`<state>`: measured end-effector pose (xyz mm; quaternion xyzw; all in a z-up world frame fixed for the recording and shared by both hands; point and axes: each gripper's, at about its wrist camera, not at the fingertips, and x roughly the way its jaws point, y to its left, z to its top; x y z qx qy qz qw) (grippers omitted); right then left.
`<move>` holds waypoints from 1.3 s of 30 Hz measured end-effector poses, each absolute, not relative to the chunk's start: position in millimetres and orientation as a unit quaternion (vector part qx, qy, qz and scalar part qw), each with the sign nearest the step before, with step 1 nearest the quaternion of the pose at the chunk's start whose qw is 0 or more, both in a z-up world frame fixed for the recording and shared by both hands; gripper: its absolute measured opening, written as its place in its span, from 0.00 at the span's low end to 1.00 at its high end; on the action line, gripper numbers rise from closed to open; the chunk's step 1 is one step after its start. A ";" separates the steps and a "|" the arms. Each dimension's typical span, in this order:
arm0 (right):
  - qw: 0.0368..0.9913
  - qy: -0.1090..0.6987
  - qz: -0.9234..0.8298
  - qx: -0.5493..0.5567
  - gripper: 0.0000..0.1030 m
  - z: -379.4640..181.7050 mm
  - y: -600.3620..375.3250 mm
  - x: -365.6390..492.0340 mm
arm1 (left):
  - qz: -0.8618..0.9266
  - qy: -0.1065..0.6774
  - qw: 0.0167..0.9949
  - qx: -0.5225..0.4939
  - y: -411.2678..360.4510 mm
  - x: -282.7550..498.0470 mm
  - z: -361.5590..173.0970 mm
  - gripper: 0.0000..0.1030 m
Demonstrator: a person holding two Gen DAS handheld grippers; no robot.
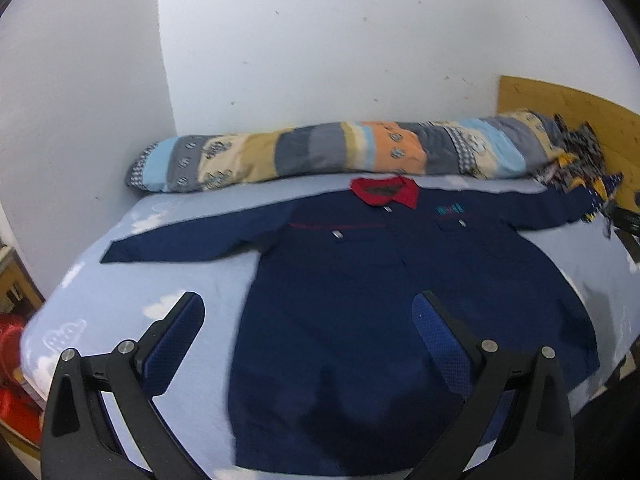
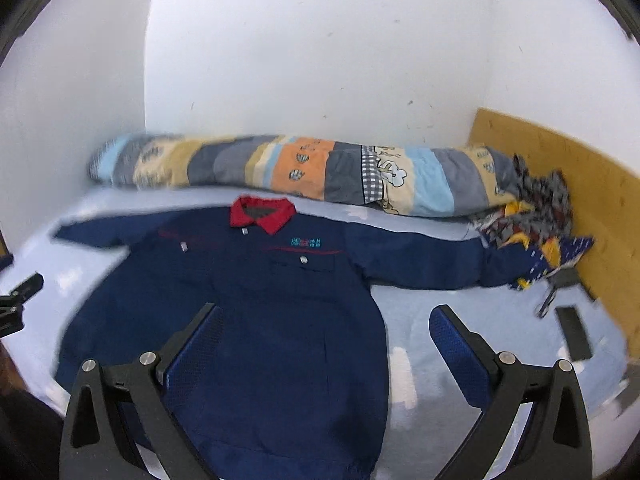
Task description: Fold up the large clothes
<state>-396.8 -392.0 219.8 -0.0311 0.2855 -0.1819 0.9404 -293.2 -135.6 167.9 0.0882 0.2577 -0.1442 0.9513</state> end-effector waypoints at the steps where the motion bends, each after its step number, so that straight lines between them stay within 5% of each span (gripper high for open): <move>1: 0.938 0.288 -0.188 -0.049 1.00 211.5 -382.8 -394.1 | -0.145 0.255 0.952 0.089 -142.8 -300.1 159.7 1.00; 10: 0.920 0.329 -0.172 -0.127 1.00 146.5 -346.0 -388.9 | -0.162 0.283 0.937 0.124 -172.9 -305.7 132.0 1.00; 39: 0.925 0.325 -0.160 -0.115 1.00 149.5 -346.2 -386.7 | -0.196 0.298 0.924 0.136 -203.6 -305.7 128.7 1.00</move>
